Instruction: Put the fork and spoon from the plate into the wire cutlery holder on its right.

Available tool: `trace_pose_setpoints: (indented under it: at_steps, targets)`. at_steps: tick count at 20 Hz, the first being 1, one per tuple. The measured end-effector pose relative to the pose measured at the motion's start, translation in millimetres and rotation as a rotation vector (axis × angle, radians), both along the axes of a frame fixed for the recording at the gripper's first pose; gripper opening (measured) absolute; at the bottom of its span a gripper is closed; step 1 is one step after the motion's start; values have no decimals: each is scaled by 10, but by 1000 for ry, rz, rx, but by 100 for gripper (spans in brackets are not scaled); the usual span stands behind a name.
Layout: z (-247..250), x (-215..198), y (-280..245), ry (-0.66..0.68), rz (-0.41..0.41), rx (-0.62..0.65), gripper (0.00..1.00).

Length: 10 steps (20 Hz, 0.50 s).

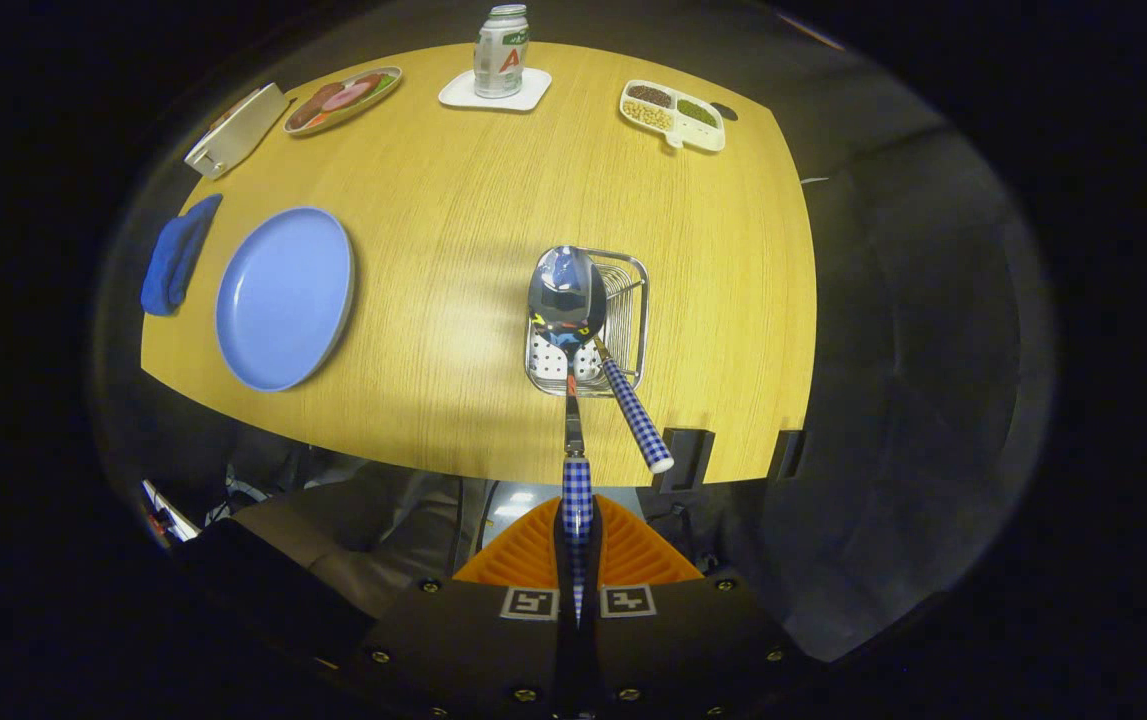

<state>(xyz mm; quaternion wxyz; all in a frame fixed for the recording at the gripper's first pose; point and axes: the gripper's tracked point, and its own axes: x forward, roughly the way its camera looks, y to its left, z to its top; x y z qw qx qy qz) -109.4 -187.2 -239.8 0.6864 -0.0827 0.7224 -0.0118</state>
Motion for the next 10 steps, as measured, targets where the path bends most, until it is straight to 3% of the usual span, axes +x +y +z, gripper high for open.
trace_pose_setpoints:
  at_steps: [10]
  targets:
    - [-286,55,-184,235,77,-62,1]
